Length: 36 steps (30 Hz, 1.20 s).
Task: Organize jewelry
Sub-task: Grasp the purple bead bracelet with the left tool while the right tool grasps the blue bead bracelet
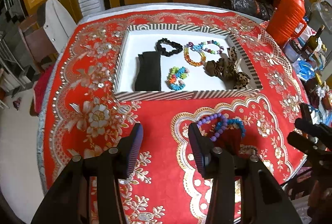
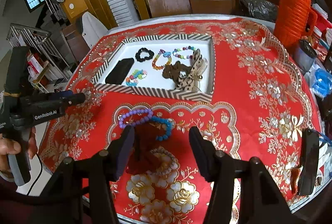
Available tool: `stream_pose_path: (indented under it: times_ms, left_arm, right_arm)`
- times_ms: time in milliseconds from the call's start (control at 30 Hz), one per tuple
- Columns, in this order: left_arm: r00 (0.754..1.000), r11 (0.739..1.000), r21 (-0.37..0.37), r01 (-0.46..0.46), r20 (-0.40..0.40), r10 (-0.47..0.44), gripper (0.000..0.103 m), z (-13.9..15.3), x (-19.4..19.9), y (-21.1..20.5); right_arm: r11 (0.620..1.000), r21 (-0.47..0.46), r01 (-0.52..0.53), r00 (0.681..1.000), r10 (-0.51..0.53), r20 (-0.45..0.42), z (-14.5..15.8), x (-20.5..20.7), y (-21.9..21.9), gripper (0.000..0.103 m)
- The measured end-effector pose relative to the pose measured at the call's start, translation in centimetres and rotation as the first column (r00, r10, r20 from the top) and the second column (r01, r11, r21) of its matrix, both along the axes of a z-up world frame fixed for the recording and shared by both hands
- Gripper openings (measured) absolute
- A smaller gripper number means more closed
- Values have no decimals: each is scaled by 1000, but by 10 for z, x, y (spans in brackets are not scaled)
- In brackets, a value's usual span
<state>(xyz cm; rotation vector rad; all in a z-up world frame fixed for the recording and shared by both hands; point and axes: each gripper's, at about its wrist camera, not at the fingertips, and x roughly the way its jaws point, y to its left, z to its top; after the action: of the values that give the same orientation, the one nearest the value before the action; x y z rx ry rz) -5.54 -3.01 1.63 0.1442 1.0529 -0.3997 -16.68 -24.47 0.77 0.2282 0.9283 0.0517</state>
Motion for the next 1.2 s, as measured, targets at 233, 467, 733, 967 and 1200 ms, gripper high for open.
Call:
stream_pose_path:
  times_ms: [233,467,733,967,1200]
  left_arm:
    - [999,1000,15,5,-36,-4,28,-13,3,-4]
    - [999,1000,19,12,-45,-12,28,-17,5,-8]
    - [999,1000,23,16,-51,-15,28,-19,8,-14]
    - [999,999,31,23,-44,-21,28,-18,7,-16]
    - [998,999,13,32,-61,-31,28,-20,7,-18]
  right_arm:
    - [1000,22,22,999,-21,-44,-17,2,-9,57]
    - [1000,22,17,999,-16,-50,-18,5,-10,57]
    - [1000,16,8,999,-7,-51,-17,12,-9,57]
    - [1000,18,8,999,-7,-48,-16,14,-8,57]
    - [1000,14,-9,999,10,-52,-18,18,-8,57]
